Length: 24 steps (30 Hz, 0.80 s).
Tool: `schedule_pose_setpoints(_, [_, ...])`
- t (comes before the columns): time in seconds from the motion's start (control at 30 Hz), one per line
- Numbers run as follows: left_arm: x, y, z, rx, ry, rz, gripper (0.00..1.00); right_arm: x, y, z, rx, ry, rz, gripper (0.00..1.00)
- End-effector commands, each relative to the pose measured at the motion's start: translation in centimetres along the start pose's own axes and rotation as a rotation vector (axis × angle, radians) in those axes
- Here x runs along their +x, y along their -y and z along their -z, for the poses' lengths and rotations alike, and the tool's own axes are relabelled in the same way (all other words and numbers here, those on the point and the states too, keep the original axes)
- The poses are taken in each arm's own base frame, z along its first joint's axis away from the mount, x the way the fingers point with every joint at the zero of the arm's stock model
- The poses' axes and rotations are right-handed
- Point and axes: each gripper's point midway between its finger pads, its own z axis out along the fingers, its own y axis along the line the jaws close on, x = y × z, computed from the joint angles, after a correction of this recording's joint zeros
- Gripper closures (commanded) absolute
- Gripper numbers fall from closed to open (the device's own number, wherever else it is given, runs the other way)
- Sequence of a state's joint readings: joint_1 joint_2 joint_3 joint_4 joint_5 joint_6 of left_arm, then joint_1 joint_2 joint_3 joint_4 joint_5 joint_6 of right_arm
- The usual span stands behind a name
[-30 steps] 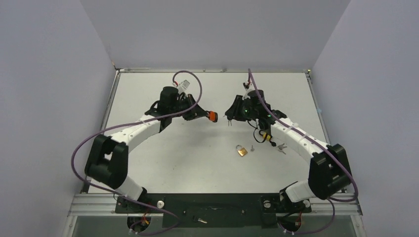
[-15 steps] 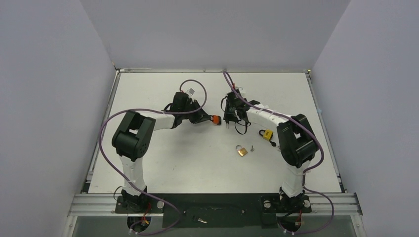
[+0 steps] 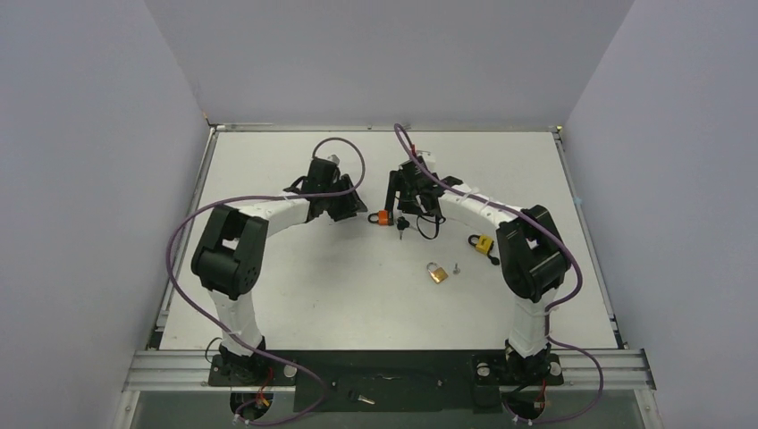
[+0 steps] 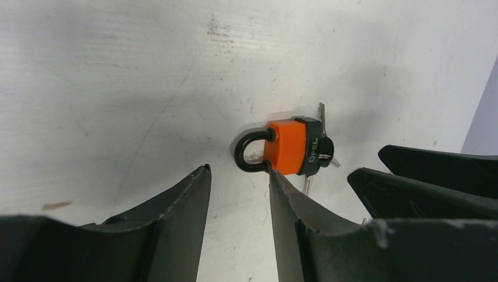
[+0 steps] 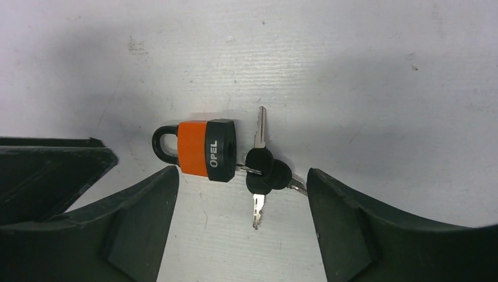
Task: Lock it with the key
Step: Place the key at the center of the board, then reset both arms
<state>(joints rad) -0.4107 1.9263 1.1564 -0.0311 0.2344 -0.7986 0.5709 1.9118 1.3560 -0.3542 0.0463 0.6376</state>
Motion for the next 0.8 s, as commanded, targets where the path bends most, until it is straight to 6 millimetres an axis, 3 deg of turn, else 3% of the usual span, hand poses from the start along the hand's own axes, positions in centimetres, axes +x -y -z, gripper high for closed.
schedule_pose_setpoints(0.0, [-5.1,3.8,6.2,-0.036,0.17,-0.129,0.61,-3.6,-1.3,2.5,-0.031,0.097,-0.012,0.22])
schedule_pose_setpoints(0.17, [-5.5,7.3,12.6,-0.094,0.27,-0.289,0.56,-5.1,-1.0,6.5,-0.048,0.161,-0.031,0.18])
schedule_pose_setpoints(0.33, [-4.8,10.7,18.8,-0.099,0.359,-0.428,0.52,-6.3,0.2,12.6,-0.075,0.287,-0.074,0.15])
schedule_pose_setpoints(0.37, [-4.3,10.9,19.5,-0.105,0.349,-0.448,0.52,-6.6,0.2,13.4,-0.083,0.307,-0.08,0.15])
schedule_pose_setpoints(0.43, [-4.5,11.7,21.4,-0.094,0.364,-0.464,0.51,-7.7,0.4,17.0,-0.115,0.387,-0.097,0.14])
schedule_pose_setpoints(0.47, [-4.7,12.1,22.6,-0.088,0.375,-0.474,0.51,-7.7,0.8,17.6,-0.107,0.405,-0.101,0.14])
schedule_pose_setpoints(0.5, [-4.7,12.3,23.2,-0.085,0.38,-0.481,0.51,-8.2,0.9,19.6,-0.128,0.448,-0.113,0.14])
schedule_pose_setpoints(0.63, [-4.9,12.5,25.7,-0.076,0.417,-0.507,0.51,-8.6,1.8,23.7,-0.167,0.552,-0.139,0.11])
schedule_pose_setpoints(0.77, [-5.2,11.9,26.8,-0.096,0.444,-0.524,0.5,-8.6,2.9,25.6,-0.162,0.598,-0.155,0.1])
